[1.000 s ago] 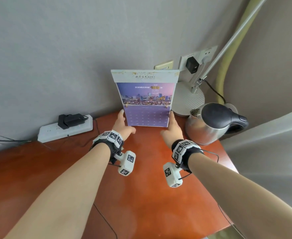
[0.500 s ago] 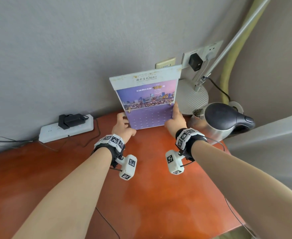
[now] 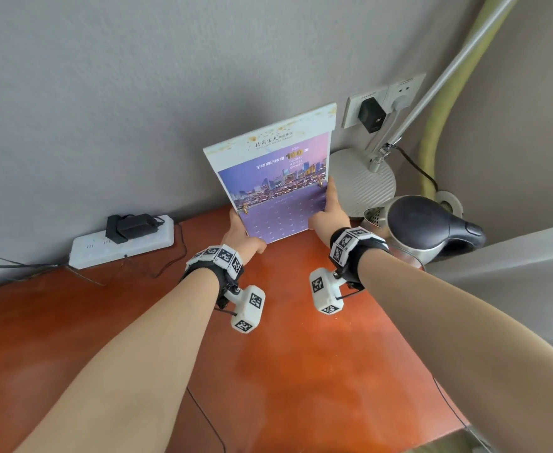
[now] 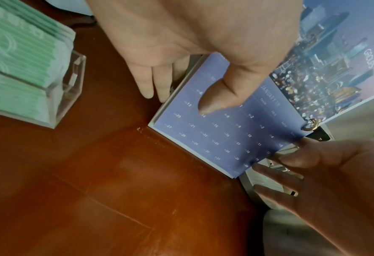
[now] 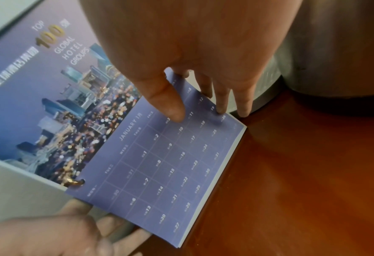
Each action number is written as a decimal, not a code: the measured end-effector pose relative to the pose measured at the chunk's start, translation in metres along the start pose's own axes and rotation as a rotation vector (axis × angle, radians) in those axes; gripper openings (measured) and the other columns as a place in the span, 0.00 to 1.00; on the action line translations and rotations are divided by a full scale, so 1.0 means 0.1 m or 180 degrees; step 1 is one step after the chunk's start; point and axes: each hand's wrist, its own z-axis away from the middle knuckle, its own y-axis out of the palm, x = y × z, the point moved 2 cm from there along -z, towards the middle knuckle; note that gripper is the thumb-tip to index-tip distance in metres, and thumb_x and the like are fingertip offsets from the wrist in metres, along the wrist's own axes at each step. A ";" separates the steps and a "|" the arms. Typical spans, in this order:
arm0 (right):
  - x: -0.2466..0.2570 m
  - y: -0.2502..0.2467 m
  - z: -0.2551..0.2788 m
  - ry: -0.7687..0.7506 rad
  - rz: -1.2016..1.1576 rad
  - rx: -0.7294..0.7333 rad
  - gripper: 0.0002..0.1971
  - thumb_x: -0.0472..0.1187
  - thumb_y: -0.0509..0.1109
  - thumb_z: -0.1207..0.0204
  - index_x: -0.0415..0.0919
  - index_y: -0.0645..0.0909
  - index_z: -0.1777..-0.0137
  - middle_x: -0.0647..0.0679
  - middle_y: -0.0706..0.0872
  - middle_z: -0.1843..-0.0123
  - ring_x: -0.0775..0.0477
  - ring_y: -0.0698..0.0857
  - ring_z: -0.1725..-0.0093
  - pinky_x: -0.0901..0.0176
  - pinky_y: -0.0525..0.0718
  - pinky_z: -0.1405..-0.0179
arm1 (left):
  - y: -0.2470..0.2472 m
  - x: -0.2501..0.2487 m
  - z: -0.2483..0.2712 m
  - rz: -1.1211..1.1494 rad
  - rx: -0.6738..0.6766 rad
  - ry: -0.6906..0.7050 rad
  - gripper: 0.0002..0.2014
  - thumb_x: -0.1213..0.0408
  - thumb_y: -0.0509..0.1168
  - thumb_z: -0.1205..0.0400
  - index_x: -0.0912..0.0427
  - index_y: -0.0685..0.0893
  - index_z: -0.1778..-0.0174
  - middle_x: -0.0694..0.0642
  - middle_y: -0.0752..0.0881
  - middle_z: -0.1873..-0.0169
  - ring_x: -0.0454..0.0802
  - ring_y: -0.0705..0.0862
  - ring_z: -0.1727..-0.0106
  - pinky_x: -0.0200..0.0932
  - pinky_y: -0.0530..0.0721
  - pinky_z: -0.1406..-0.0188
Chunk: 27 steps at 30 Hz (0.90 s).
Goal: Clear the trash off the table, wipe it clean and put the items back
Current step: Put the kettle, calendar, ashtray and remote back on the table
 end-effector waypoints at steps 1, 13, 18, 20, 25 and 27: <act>0.01 0.01 -0.01 0.0000 -0.0010 0.0006 0.49 0.29 0.60 0.28 0.65 0.43 0.14 0.41 0.74 0.23 0.48 0.81 0.65 0.62 0.76 0.73 | -0.01 -0.01 -0.02 0.0003 -0.0008 -0.0002 0.54 0.70 0.72 0.29 0.49 0.44 0.14 0.61 0.82 0.38 0.60 0.84 0.51 0.47 0.83 0.56; -0.06 0.07 -0.09 -0.0024 0.0181 -0.0156 0.48 0.31 0.60 0.29 0.63 0.44 0.14 0.43 0.73 0.22 0.45 0.82 0.64 0.61 0.71 0.76 | -0.01 0.02 -0.09 -0.0048 0.0083 -0.0012 0.56 0.71 0.71 0.30 0.44 0.41 0.14 0.58 0.81 0.35 0.58 0.85 0.47 0.46 0.83 0.56; -0.14 0.17 0.05 0.0264 0.0706 -0.0321 0.42 0.35 0.62 0.23 0.46 0.45 0.12 0.37 0.65 0.17 0.33 0.77 0.30 0.50 0.76 0.42 | -0.13 0.16 0.07 0.0131 -0.0106 0.0190 0.50 0.70 0.72 0.34 0.45 0.59 0.16 0.51 0.73 0.23 0.53 0.76 0.28 0.55 0.80 0.31; -0.18 0.26 0.14 0.0410 0.0923 -0.0254 0.37 0.37 0.62 0.22 0.42 0.52 0.14 0.36 0.67 0.20 0.32 0.75 0.27 0.47 0.75 0.34 | -0.24 0.31 0.17 0.0059 -0.0362 0.0144 0.42 0.70 0.72 0.32 0.50 0.68 0.19 0.53 0.73 0.22 0.54 0.75 0.25 0.51 0.77 0.30; -0.19 0.63 0.37 0.0297 0.1399 0.0225 0.21 0.38 0.63 0.23 0.38 0.75 0.30 0.36 0.81 0.33 0.33 0.82 0.37 0.54 0.76 0.50 | -0.57 0.98 0.50 0.0464 -0.0873 -0.0313 0.30 0.67 0.71 0.24 0.52 0.76 0.24 0.55 0.78 0.27 0.56 0.78 0.29 0.49 0.77 0.34; -0.20 0.88 0.46 0.0297 0.1445 0.0606 0.21 0.39 0.63 0.23 0.40 0.78 0.30 0.37 0.85 0.37 0.34 0.85 0.40 0.55 0.80 0.49 | -0.64 1.29 0.63 0.0631 -0.0835 -0.0593 0.30 0.68 0.71 0.25 0.55 0.76 0.25 0.57 0.80 0.29 0.56 0.79 0.30 0.48 0.76 0.33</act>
